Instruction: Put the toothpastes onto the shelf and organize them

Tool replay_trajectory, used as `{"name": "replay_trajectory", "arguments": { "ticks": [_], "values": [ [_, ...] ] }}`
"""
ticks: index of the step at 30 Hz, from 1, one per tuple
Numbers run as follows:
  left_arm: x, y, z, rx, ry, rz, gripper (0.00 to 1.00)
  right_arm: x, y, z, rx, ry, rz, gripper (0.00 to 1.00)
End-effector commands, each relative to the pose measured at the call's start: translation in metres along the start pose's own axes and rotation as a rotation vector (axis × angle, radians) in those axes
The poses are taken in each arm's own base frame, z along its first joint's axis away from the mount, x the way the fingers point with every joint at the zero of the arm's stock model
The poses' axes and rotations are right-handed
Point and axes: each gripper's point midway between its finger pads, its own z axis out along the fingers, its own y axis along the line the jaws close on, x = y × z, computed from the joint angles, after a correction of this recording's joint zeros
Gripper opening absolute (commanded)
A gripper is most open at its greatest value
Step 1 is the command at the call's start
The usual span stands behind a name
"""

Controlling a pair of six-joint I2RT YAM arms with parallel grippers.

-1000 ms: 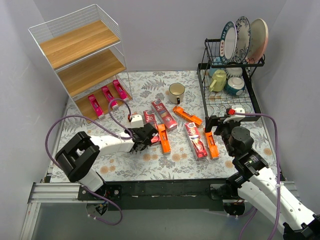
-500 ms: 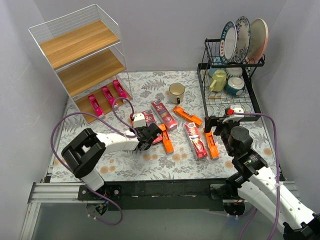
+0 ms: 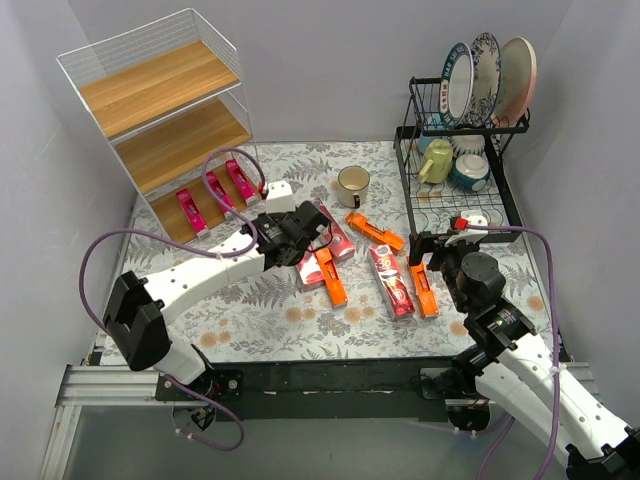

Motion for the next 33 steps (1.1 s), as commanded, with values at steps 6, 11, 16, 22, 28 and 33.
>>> {"name": "replay_trajectory", "arguments": {
  "ticks": [6, 11, 16, 22, 28, 33],
  "values": [
    [-0.110, 0.052, -0.038, -0.126, -0.086, 0.029, 0.25, -0.018, 0.001, -0.001, -0.007, -0.064, 0.012, 0.93],
    [-0.155, 0.080, -0.047, -0.157, -0.141, -0.035, 0.25, -0.018, 0.001, -0.001, -0.007, -0.063, 0.011, 0.93],
    [-0.180, 0.104, -0.041, -0.154, -0.159, -0.092, 0.25, -0.017, 0.003, 0.000, -0.012, -0.059, 0.010, 0.93],
    [-0.211, 0.141, -0.023, -0.185, -0.213, -0.170, 0.27, -0.018, 0.002, -0.001, -0.012, -0.061, 0.010, 0.93],
    [-0.246, 0.174, -0.014, -0.219, -0.322, -0.159, 0.30, -0.014, 0.004, 0.002, -0.018, -0.042, -0.002, 0.93],
    [-0.262, 0.195, -0.005, -0.283, -0.376, -0.135, 0.33, -0.008, 0.009, 0.004, -0.048, -0.033, -0.014, 0.92]
  ]
}}
